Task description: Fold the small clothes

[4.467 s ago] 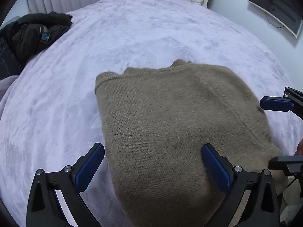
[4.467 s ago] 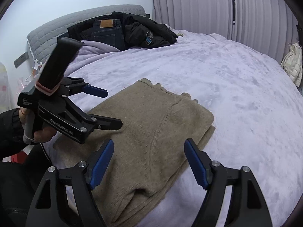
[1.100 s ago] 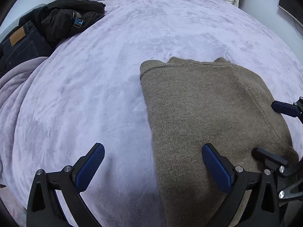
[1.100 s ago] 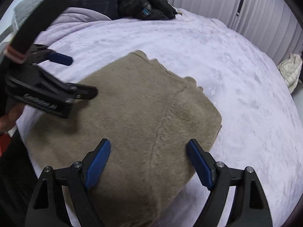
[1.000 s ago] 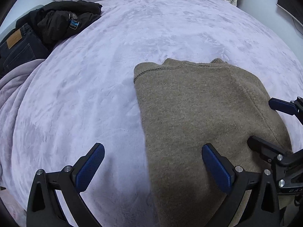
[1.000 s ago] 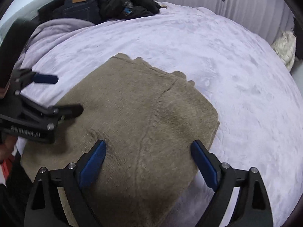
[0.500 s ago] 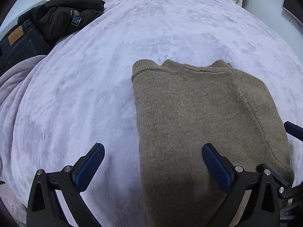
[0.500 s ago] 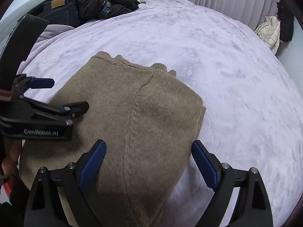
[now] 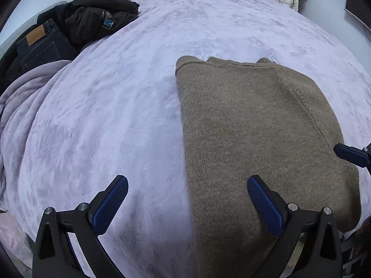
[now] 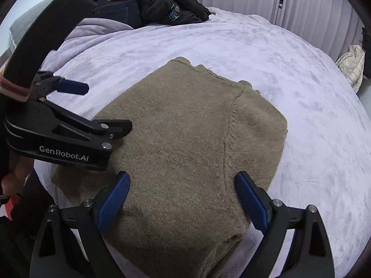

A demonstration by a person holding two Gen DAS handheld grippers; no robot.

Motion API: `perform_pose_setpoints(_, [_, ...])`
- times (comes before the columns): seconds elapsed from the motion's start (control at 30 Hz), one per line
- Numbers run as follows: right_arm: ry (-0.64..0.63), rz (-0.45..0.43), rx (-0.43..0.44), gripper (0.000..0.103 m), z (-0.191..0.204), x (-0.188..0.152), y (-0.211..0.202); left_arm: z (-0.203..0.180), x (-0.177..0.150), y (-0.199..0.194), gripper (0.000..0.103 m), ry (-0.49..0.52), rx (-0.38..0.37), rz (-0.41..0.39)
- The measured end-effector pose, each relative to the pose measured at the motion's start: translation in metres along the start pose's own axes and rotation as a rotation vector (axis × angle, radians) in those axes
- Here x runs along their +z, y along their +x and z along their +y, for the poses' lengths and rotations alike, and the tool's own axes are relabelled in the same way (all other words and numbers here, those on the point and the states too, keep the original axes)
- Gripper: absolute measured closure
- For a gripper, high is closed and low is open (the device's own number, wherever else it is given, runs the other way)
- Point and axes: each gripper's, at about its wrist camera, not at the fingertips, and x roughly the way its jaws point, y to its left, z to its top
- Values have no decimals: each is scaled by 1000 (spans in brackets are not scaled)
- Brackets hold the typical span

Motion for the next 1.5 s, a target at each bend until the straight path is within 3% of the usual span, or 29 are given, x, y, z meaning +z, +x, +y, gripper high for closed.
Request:
perform_pose_setpoints(0.1, [-47,25,-66,10,11,-10,-9,-3,-6,-19,0,8,-7,-43])
perform_pose_setpoints(0.17, [-76,-4,-95,9,20,-13,-26,-4,-6,-33,0,9,-30,-90])
perform_pose_setpoints(0.3, [-73,-100,-70,9,26,5,-37,-11,2,-18,0,18,-34,-60])
perform_pose_setpoints(0.37, [-34,-50,-15,9,23,10,-14,-13,-4,0,0,6,-23,-11])
perform_pose_setpoints(0.43, [-3,20,-11,10,20,2,7,-7,-14,-1,0,-58,-59,-13])
perform_pose_setpoints(0.63, [-63,24,-115,9,42,-30,-21,-11,-38,-31,0,-24,-49,-70])
perform_pose_setpoints(0.8, [15,67,-135,9,31,-39,-27,-12,-49,-37,0,6,-25,-76])
perform_pose_setpoints(0.97, [91,54,-146,9,19,-42,-37,-8,-48,-53,0,-18,-53,-129])
perform_pose_setpoints(1.17, [63,-30,-213,9,30,-30,-66,-12,-47,-65,0,-16,-56,-159])
perform_pose_setpoints(1.5, [87,-2,-219,9,34,-31,-56,-21,-51,-69,0,4,-56,-180])
